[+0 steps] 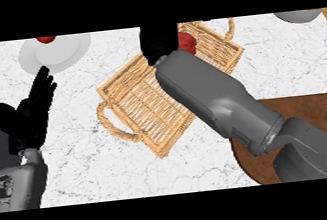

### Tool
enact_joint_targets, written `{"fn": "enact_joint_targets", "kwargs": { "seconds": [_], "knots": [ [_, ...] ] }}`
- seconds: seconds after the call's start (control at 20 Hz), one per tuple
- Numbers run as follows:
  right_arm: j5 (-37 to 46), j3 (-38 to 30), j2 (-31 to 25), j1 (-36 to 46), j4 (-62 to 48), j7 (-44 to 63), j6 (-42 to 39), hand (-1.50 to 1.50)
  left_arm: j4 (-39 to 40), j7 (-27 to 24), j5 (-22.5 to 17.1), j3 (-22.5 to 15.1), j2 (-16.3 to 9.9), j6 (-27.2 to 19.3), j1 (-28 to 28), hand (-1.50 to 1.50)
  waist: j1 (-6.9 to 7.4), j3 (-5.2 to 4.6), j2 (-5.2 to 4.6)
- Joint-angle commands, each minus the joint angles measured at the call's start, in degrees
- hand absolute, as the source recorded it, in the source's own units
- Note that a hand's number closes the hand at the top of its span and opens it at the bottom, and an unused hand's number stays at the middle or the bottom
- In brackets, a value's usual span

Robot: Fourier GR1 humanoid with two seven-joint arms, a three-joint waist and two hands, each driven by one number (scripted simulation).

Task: Pick the bell pepper from the cutting board and place it in the basket

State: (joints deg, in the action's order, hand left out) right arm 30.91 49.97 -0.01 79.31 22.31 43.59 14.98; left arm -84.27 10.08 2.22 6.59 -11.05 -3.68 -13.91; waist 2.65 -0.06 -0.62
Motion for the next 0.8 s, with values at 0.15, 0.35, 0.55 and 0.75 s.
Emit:
{"fn": "enact_joint_targets", "kwargs": {
  "seconds": [0.15,0.35,0.55,0.75],
  "knots": [
    [1.03,-0.73,0.01,-0.83,-2.96,-2.09,-2.14,1.5,-1.78,-1.33,-0.1,-0.54,0.46,0.87,3.61,0.0,0.06,0.0,0.08],
    [1.12,-1.2,0.01,-5.23,-3.25,-4.74,-0.49,1.5,-1.0,-0.61,0.3,-0.74,1.02,0.24,1.96,0.0,-0.42,0.02,0.0],
    [0.04,-2.17,0.01,-3.75,-1.6,-2.58,-4.18,1.5,0.94,-1.71,-0.59,0.93,0.03,1.03,1.48,0.0,-0.06,0.0,-0.04],
    [0.52,-1.79,0.01,-7.47,-0.14,-2.78,-1.57,1.5,-0.65,1.55,0.12,0.04,0.26,0.27,-0.67,0.0,-0.01,0.03,0.0]
  ]
}}
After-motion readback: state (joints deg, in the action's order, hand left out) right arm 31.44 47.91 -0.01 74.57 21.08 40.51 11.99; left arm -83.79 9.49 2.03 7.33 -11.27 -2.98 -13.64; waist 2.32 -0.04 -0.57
